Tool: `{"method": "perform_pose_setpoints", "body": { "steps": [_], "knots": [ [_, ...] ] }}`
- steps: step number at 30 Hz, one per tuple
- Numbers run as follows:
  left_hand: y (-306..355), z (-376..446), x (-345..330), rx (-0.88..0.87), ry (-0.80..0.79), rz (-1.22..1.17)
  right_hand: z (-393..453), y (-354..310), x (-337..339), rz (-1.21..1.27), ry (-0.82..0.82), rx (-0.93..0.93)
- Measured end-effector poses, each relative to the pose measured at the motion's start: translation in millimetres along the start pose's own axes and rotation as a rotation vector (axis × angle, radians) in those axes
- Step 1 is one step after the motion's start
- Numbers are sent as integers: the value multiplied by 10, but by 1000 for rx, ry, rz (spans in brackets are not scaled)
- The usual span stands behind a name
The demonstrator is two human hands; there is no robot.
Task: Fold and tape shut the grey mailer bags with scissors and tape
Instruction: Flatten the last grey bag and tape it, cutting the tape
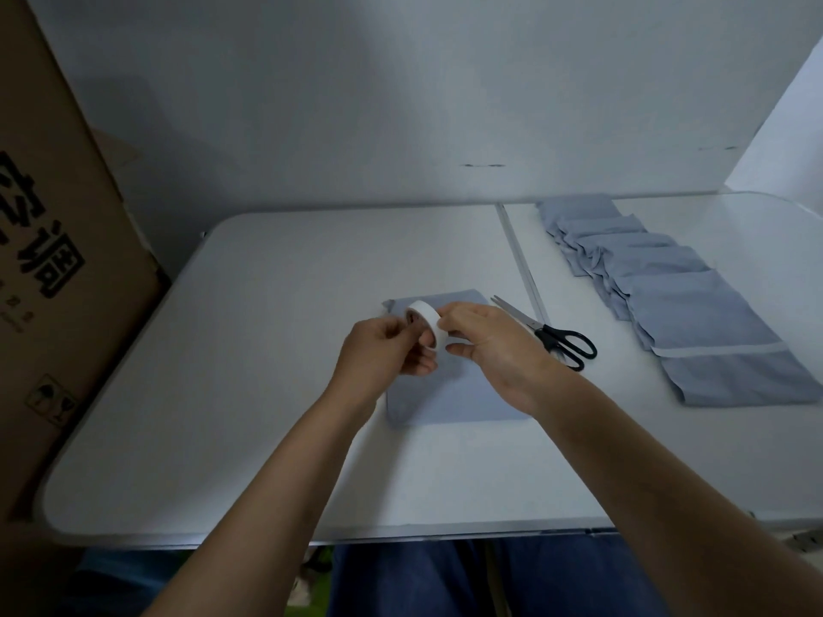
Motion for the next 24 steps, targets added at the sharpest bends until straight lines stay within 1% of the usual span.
{"method": "perform_pose_setpoints", "body": {
  "steps": [2, 5, 9, 11, 13, 15, 16, 19, 20, 21, 22, 24],
  "knots": [
    [2, -24, -24, 134, -29, -172, -8, 18, -12, 7, -4, -3],
    [3, -64, -54, 243, -57, -321, -20, 44, -27, -4, 6, -12],
    [-20, -85, -81, 301, -62, -408, -21, 68, -38, -22, 21, -16],
    [-39, -78, -94, 317, -60, -444, -31, 90, -36, -32, -10, 9],
    [-40, -62, -88, 304, -81, -429, -44, 110, -27, -16, -40, 44],
    [-62, -36, -78, 238, -91, -320, -46, 141, -11, 21, -36, 77],
    [-78, -25, -68, 177, -64, -239, -44, 158, 2, 24, -10, 91],
    [-61, -30, -4, -108, 108, 57, -31, 211, 56, -82, 89, 144],
    [-20, -47, 10, -203, 106, 137, -27, 229, 71, -127, 105, 158],
    [22, -65, 22, -270, 71, 204, -22, 246, 88, -157, 109, 164],
    [46, -71, 34, -307, 27, 259, -20, 259, 102, -179, 112, 163],
    [61, -62, 72, -326, -30, 321, -21, 269, 130, -232, 123, 161]
  ]
}}
Point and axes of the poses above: each hand's wrist, its own z-axis towards the middle knuckle, its own x-axis out of the back of the hand, y = z × x, the point moved 1 cm from there along z, towards the middle knuckle, and after that the axes turned 13 degrees about -x, right-handed, at the moved point
